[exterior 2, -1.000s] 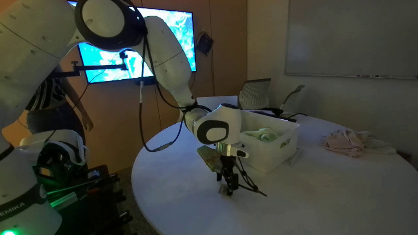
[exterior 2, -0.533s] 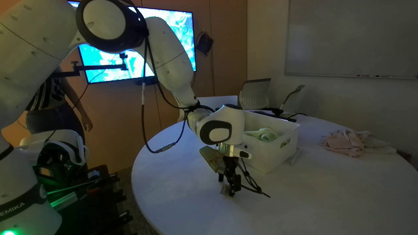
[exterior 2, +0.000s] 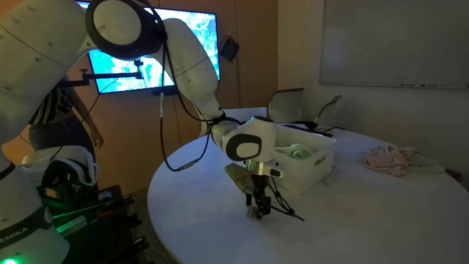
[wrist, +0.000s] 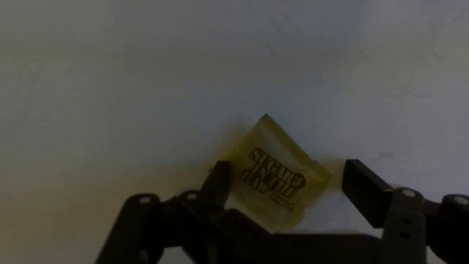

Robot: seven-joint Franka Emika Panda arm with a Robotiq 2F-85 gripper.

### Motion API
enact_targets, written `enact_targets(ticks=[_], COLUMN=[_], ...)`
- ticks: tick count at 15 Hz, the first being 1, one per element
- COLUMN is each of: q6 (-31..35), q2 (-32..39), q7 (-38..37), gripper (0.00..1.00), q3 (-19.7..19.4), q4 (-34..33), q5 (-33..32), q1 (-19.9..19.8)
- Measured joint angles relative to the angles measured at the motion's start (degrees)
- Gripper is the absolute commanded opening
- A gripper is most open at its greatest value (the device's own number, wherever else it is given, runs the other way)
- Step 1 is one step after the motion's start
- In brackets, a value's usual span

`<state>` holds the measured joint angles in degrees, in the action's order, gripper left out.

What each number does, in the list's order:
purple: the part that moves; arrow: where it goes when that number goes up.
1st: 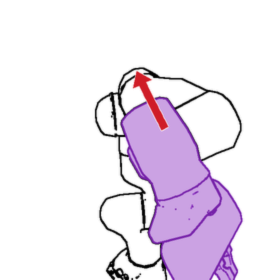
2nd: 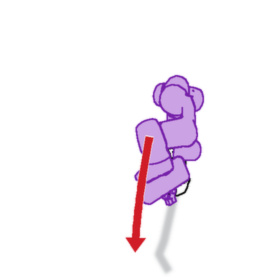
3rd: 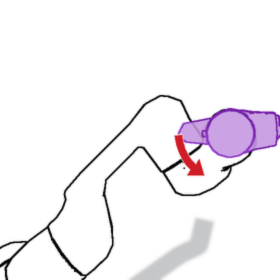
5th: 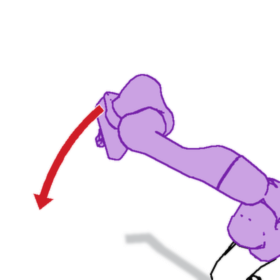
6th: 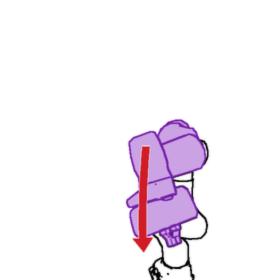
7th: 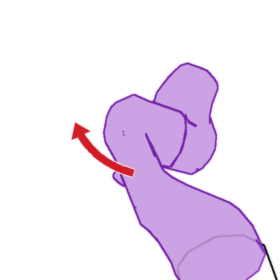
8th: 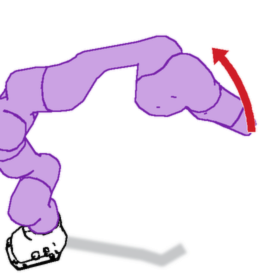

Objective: Pick up the yellow towel put it in the basket, pick up a black masking tape put it in the cup, pick up the light yellow towel put it in the basket, pick up the marker put it in the cup, pick up the white-brown towel put it in the basket and pick up the object put it in the cup

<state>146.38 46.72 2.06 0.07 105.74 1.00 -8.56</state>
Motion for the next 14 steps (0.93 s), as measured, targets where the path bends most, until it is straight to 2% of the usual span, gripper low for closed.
enact_targets(ticks=[2, 6, 7, 10, 14], q6=[-0.7, -1.1, -1.1, -1.2, -1.3], q2=[-0.1, -0.1, -0.1, -0.1, -0.1], q7=[0.0, 0.0, 0.0, 0.0, 0.1], gripper=[0.34, 0.05, 0.02, 0.06, 0.04], q3=[0.4, 0.8, 0.8, 0.9, 0.8], q4=[-0.4, -0.9, -0.9, -0.9, -0.9], q5=[0.0, 0.0, 0.0, 0.0, 0.0], q1=[0.0, 0.0, 0.0, 0.0, 0.0])
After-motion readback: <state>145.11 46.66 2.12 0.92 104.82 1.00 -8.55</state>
